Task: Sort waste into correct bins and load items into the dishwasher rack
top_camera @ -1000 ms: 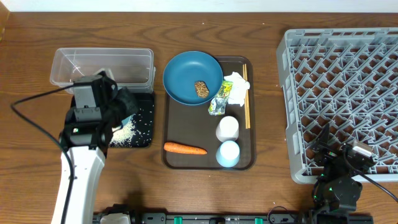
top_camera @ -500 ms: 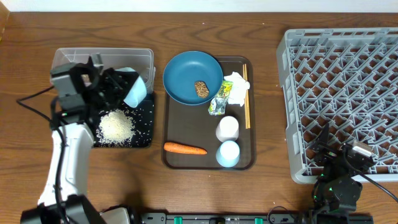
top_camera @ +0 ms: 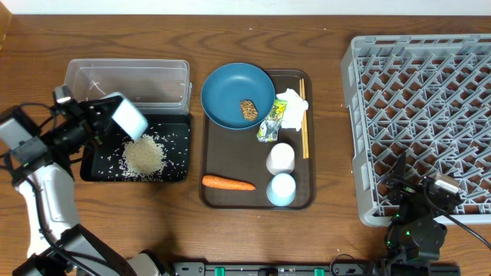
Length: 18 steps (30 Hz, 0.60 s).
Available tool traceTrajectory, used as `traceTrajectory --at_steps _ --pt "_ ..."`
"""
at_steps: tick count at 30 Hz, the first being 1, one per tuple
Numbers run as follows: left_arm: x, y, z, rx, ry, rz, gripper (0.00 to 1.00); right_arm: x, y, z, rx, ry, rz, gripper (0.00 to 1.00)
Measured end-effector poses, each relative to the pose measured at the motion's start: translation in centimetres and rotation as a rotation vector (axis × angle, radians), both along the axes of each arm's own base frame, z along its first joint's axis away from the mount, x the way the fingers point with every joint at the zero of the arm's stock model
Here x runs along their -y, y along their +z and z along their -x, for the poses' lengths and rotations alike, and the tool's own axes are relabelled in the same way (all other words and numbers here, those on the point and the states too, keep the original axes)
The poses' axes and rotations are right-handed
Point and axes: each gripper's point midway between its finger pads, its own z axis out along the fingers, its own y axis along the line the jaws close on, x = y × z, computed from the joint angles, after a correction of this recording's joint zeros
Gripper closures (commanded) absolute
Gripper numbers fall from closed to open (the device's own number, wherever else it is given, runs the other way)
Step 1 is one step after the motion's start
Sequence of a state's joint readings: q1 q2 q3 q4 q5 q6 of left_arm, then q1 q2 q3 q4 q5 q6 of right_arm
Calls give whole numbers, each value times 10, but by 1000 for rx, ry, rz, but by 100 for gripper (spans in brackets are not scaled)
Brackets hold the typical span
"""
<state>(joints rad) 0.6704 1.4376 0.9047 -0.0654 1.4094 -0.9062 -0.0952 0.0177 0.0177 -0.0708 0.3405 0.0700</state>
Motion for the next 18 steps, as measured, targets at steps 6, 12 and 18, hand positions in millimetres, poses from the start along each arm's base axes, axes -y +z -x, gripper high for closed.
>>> traceTrajectory --at_steps 6,12,18 --pt "-10 6 5 14 -2 44 94 0 0 0 0 0 0 1" --pt "-8 8 6 24 -20 55 94 0 0 0 0 0 0 1" --pt "-6 11 8 22 -35 76 94 0 0 0 0 0 0 1"
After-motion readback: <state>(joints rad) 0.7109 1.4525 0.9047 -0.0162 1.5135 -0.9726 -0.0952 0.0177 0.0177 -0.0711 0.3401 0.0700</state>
